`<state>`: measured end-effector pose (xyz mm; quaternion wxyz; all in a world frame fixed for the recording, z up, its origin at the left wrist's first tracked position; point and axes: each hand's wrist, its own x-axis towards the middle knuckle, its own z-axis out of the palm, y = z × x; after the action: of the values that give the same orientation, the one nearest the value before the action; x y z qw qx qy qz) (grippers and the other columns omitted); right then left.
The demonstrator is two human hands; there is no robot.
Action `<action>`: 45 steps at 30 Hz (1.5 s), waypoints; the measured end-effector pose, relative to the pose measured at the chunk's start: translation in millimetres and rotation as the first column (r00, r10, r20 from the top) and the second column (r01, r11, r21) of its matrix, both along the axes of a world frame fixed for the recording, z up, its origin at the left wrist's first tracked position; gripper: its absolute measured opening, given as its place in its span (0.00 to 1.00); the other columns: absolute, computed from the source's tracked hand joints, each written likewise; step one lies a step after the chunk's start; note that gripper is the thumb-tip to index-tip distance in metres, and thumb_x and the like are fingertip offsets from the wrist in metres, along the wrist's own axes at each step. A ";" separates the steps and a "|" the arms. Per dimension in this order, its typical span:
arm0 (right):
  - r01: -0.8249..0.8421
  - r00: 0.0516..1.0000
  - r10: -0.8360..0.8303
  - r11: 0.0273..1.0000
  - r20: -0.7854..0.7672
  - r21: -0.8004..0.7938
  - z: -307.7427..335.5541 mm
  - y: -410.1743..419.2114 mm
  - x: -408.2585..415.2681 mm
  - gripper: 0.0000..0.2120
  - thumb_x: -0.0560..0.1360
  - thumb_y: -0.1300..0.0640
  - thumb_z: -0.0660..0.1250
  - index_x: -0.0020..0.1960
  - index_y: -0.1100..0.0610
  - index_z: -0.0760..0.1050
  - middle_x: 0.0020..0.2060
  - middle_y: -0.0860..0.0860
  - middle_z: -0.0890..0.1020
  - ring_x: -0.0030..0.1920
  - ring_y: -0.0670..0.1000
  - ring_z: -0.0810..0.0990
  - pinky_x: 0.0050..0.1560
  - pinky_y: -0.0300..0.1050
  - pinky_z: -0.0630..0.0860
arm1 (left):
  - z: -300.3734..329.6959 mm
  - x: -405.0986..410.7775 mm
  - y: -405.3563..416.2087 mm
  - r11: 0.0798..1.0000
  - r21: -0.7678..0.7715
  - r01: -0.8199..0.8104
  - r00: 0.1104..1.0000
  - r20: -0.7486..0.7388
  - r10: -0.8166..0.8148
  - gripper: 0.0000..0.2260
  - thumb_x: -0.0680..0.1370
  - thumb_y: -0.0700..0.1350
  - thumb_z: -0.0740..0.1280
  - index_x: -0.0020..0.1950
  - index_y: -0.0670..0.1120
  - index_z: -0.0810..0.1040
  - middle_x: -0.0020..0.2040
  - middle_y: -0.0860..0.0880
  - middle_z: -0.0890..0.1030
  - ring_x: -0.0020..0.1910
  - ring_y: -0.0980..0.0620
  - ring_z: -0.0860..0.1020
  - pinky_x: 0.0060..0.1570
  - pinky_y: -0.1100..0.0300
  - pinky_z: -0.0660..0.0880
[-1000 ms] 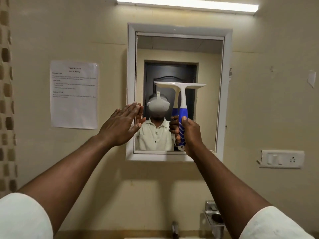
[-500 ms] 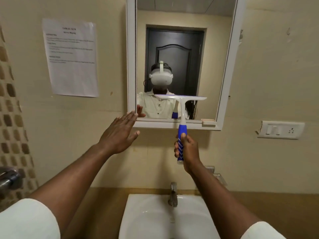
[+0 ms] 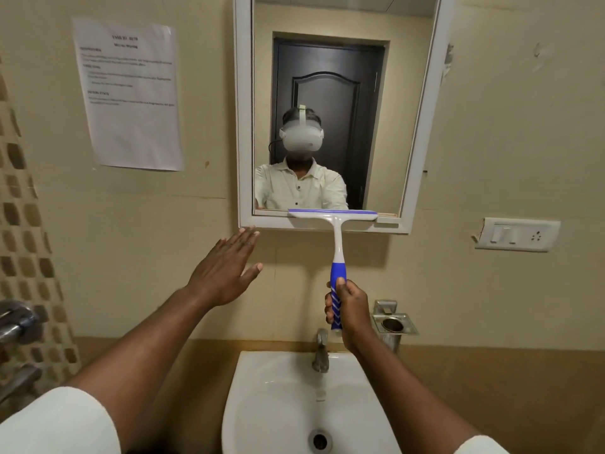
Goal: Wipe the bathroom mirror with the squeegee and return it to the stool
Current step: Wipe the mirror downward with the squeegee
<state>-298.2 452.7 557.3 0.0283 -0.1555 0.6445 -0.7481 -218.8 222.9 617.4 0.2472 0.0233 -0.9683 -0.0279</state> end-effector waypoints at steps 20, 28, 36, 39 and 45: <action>-0.005 0.943 -0.059 0.981 -0.329 -0.192 204.0 -22.1 -14.9 0.14 0.81 0.53 0.54 0.44 0.59 0.72 0.27 0.53 0.72 0.23 0.48 0.68 0.23 0.40 0.65 | 145.9 -3.2 7.1 0.996 -0.081 0.042 0.965 -0.254 -0.061 0.29 0.80 0.57 0.52 0.76 0.52 0.42 0.78 0.56 0.43 0.76 0.58 0.43 0.74 0.56 0.43; -0.022 0.930 -0.080 0.963 -0.359 -0.270 337.8 -6.8 -45.5 0.12 0.80 0.51 0.55 0.46 0.58 0.71 0.27 0.51 0.72 0.25 0.48 0.69 0.27 0.41 0.67 | 224.9 -4.7 9.8 0.982 -0.182 0.050 0.922 -0.369 -0.115 0.29 0.79 0.58 0.52 0.77 0.52 0.45 0.78 0.55 0.44 0.75 0.60 0.43 0.72 0.60 0.41; -0.032 0.944 -0.043 0.975 -0.327 -0.221 357.0 -0.8 -84.4 0.20 0.80 0.47 0.52 0.54 0.63 0.71 0.30 0.53 0.71 0.28 0.51 0.68 0.32 0.44 0.67 | 241.6 -14.9 -1.5 0.973 -0.230 0.002 0.917 -0.387 -0.094 0.30 0.79 0.60 0.51 0.76 0.52 0.42 0.77 0.56 0.42 0.74 0.61 0.41 0.72 0.60 0.41; -0.040 0.942 -0.022 0.983 -0.335 -0.179 359.8 -0.5 -90.2 0.18 0.78 0.46 0.53 0.51 0.61 0.71 0.31 0.53 0.71 0.29 0.51 0.68 0.31 0.46 0.65 | 240.9 -20.8 -5.6 0.976 -0.217 -0.004 0.925 -0.371 -0.079 0.30 0.79 0.60 0.50 0.76 0.53 0.42 0.77 0.56 0.42 0.75 0.60 0.41 0.73 0.59 0.41; -0.019 0.940 -0.035 0.988 -0.340 -0.155 365.8 -0.7 -98.0 0.18 0.78 0.48 0.54 0.51 0.62 0.72 0.32 0.54 0.72 0.30 0.51 0.69 0.33 0.46 0.65 | 234.8 -29.1 -8.0 0.979 -0.202 0.027 0.931 -0.352 -0.098 0.29 0.79 0.60 0.50 0.76 0.53 0.42 0.77 0.57 0.41 0.74 0.61 0.40 0.73 0.60 0.41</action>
<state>-396.2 452.0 923.1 -0.0990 -0.2820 0.5797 -0.7580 -247.8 214.9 852.2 0.4205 -0.0373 -0.9048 0.0550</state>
